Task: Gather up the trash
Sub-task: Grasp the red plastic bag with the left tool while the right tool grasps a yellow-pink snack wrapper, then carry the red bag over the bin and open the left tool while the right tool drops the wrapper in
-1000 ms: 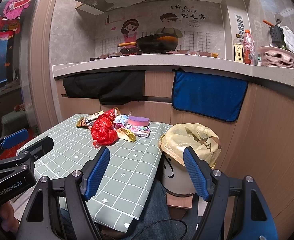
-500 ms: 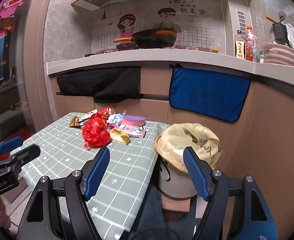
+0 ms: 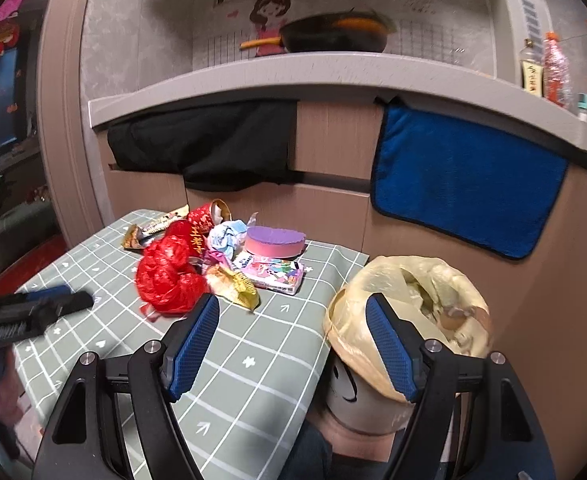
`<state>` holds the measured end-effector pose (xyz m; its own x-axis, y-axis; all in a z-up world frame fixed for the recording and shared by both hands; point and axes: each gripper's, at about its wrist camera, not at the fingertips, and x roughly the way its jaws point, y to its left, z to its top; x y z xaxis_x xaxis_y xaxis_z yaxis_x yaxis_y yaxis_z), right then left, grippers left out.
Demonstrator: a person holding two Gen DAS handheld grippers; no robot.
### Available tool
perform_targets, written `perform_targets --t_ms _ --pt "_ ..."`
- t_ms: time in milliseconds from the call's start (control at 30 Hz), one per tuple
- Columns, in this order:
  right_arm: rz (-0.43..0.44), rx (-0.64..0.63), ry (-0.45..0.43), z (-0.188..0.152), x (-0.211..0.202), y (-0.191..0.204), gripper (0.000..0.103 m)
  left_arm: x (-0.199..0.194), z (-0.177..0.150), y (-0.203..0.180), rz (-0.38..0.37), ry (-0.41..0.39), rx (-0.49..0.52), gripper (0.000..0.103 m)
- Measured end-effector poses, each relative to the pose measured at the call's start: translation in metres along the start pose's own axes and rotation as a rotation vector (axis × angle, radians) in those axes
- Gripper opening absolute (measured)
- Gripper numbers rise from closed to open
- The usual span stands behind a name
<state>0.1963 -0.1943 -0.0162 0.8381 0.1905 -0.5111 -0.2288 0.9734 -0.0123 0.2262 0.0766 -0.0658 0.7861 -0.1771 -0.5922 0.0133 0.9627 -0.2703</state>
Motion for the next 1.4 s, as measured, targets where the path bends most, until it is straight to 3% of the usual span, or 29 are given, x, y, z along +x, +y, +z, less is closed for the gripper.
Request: perform_targets --t_ms 233,433,633,667,700,800,967,1233,1333,1400 --pt "0.017 -0.013 0.044 0.015 0.048 -0.015 0.073 0.086 0.036 0.028 0.068 0.065 -0.067 0.067" --pt "0.07 -0.016 0.092 0.021 0.08 -0.024 0.073 0.127 0.037 0.03 0.03 0.143 -0.108 0.067" --pt "0.124 -0.063 0.159 0.026 0.112 -0.012 0.073 0.137 0.035 0.029 0.006 0.186 -0.14 0.068" --pt "0.133 -0.072 0.168 0.026 0.117 -0.009 0.073 0.136 0.034 0.031 -0.004 0.196 -0.144 0.063" --pt "0.145 -0.083 0.18 0.026 0.123 -0.005 0.073 0.133 0.033 0.031 -0.013 0.195 -0.141 0.053" --pt "0.186 -0.118 0.222 0.028 0.143 0.009 0.072 0.114 0.035 0.034 -0.024 0.187 -0.129 0.046" --pt "0.27 -0.204 0.259 0.029 0.171 0.04 0.067 0.073 0.04 0.048 -0.009 0.127 -0.137 0.046" --pt "0.276 -0.287 0.329 0.025 0.23 0.074 0.046 0.045 0.037 0.076 0.024 0.103 -0.179 0.046" --pt "0.284 -0.271 0.371 0.022 0.243 0.074 0.021 0.046 0.036 0.08 0.034 0.104 -0.188 0.046" --pt "0.331 -0.22 0.393 0.024 0.243 0.069 0.017 0.046 0.036 0.079 0.035 0.103 -0.194 0.046"
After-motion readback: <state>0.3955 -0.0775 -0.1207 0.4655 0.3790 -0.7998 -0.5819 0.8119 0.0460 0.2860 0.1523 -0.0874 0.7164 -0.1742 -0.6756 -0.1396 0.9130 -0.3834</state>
